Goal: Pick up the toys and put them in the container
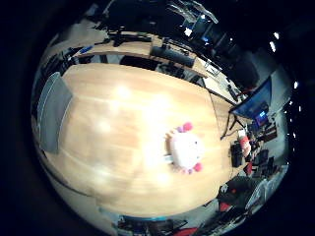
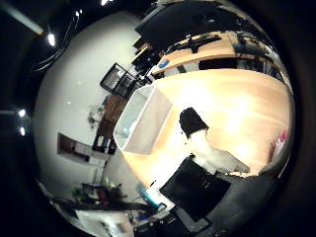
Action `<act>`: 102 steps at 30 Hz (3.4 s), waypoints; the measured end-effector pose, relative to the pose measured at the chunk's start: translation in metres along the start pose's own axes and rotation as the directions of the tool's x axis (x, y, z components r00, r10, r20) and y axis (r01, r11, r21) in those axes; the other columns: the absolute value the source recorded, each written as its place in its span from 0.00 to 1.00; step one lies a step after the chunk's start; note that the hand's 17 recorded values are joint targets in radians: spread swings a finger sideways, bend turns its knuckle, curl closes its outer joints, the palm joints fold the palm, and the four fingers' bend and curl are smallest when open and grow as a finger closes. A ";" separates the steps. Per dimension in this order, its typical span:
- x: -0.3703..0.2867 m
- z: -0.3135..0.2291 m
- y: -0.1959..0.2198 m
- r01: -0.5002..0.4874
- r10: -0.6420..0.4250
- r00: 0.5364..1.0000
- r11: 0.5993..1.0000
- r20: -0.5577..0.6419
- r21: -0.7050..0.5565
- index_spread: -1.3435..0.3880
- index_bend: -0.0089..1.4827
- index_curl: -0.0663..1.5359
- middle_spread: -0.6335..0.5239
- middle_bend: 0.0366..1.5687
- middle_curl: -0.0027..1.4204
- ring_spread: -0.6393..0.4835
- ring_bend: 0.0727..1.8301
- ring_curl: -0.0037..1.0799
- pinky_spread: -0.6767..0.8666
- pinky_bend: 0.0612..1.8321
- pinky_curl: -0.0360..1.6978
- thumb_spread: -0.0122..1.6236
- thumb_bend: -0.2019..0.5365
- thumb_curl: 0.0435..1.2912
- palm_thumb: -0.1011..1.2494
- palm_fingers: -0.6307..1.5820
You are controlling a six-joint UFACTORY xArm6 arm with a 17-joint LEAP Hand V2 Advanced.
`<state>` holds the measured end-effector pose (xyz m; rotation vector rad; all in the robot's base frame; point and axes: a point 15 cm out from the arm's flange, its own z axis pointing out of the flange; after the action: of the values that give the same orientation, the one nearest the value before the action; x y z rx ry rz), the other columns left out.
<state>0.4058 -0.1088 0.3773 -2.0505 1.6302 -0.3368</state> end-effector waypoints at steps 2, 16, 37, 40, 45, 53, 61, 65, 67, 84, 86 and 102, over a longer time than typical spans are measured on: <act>0.012 -0.005 0.006 -0.008 0.008 1.000 1.000 -0.021 0.003 0.41 0.13 0.24 0.23 0.10 0.20 0.24 0.39 0.17 0.44 0.53 0.02 0.59 0.23 0.28 0.42 0.45; 0.094 -0.015 0.061 -0.119 0.116 0.989 0.993 -0.094 -0.018 0.42 0.13 0.24 0.23 0.10 0.21 0.24 0.39 0.17 0.46 0.54 0.02 0.59 0.23 0.28 0.41 0.45; 0.186 0.031 0.097 -0.268 0.261 0.961 0.960 -0.089 -0.079 0.42 0.13 0.23 0.24 0.10 0.21 0.25 0.39 0.17 0.48 0.55 0.02 0.59 0.23 0.28 0.41 0.45; 0.195 0.041 0.106 -0.285 0.277 0.957 0.953 -0.080 -0.101 0.42 0.13 0.23 0.24 0.10 0.21 0.25 0.39 0.17 0.49 0.56 0.02 0.59 0.23 0.28 0.40 0.45; 0.210 0.059 0.122 -0.300 0.291 0.954 0.943 -0.075 -0.145 0.42 0.12 0.23 0.24 0.10 0.21 0.26 0.39 0.17 0.50 0.57 0.02 0.59 0.23 0.28 0.40 0.44; 0.219 0.088 0.143 -0.304 0.303 0.952 0.926 -0.039 -0.226 0.43 0.08 0.19 0.16 0.21 0.25 0.21 0.53 0.23 0.30 0.71 0.06 0.60 0.30 0.32 0.53 0.70; 0.223 0.101 0.161 -0.335 0.360 0.932 0.901 0.045 -0.277 0.43 0.36 0.32 0.10 0.43 0.41 0.25 0.64 0.38 0.21 0.78 0.15 0.61 0.40 0.41 0.72 0.85; 0.229 0.094 0.171 -0.360 0.387 0.921 0.891 0.050 -0.275 0.44 0.55 0.42 0.08 0.54 0.50 0.26 0.68 0.44 0.25 0.84 0.19 0.62 0.45 0.46 0.80 0.81; 0.228 0.092 0.169 -0.358 0.388 0.920 0.892 0.061 -0.276 0.45 0.59 0.45 0.08 0.57 0.54 0.26 0.70 0.46 0.26 0.86 0.20 0.62 0.45 0.47 0.81 0.79; 0.208 0.043 0.115 -0.327 0.359 0.921 0.923 0.150 -0.202 0.53 0.74 0.63 0.13 0.70 0.77 0.29 0.79 0.65 0.31 0.94 0.29 0.63 0.37 0.58 0.84 0.69; 0.203 0.036 0.105 -0.323 0.352 0.923 0.929 0.155 -0.183 0.53 0.74 0.64 0.13 0.70 0.78 0.29 0.79 0.67 0.31 0.94 0.30 0.63 0.36 0.59 0.84 0.68; 0.172 -0.020 0.055 -0.268 0.281 0.944 0.959 0.175 -0.094 0.55 0.75 0.68 0.16 0.70 0.85 0.30 0.79 0.74 0.31 0.95 0.33 0.63 0.26 0.64 0.82 0.66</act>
<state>0.3938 -0.2874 0.3464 -1.8071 1.7996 0.0100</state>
